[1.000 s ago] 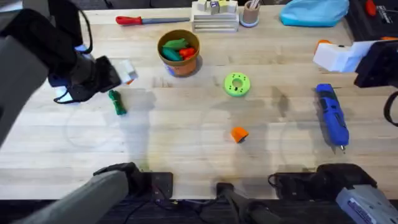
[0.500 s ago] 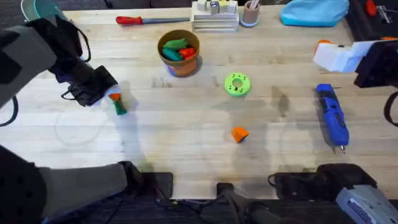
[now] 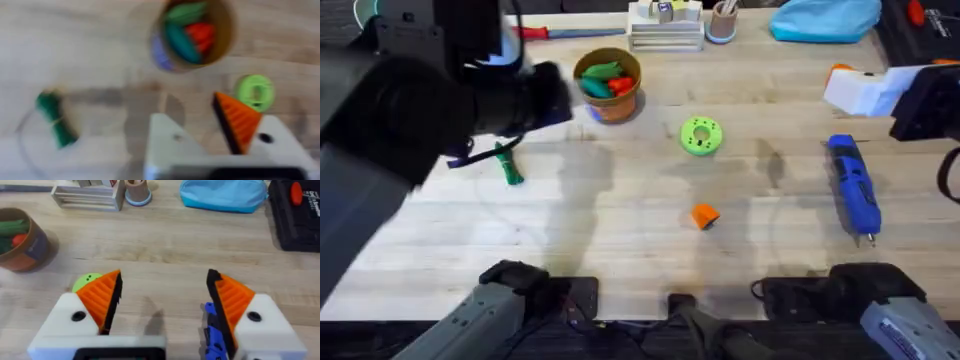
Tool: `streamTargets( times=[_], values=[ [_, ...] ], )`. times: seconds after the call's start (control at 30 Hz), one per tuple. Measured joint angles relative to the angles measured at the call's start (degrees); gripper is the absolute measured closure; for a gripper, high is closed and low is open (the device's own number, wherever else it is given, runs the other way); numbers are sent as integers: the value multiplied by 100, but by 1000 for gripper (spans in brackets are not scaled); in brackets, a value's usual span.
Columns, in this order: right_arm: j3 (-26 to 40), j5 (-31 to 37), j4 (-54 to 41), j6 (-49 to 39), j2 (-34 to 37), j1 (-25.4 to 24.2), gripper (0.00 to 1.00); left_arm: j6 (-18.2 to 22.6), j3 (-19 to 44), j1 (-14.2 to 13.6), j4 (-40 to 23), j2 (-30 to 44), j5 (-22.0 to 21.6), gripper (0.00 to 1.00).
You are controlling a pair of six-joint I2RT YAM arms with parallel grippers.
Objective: Pick up the gripper from the table and insert it into the empty holder that is missing its gripper. Then pick up a screw, insert it into the mounting hole, and use the screwdriver to tighten it. Finally, clean up the table by picking up the vegetable and placing it into the bucket.
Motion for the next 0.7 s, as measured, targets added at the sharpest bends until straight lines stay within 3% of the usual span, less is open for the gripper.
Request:
streamTargets(
  times=[0.13,0.17,0.2,0.3,0.4,0.7],
  values=[
    [0,1,0,0,0,0,8,4,0,-913,955,-418,59,192],
    [0,1,0,0,0,0,8,-9,0,-1086,1201,-482,63,64],
    [0,-1,0,0,0,0,7,-13,0,-1251,1462,-536,73,24],
    [0,0,0,1,0,0,7,-16,0,-1562,2070,-609,86,9],
    [0,0,0,1,0,0,7,-17,0,-1650,2289,-596,85,8],
    [0,1,0,0,0,0,8,-149,0,-1650,2030,-596,84,8]
  ],
)
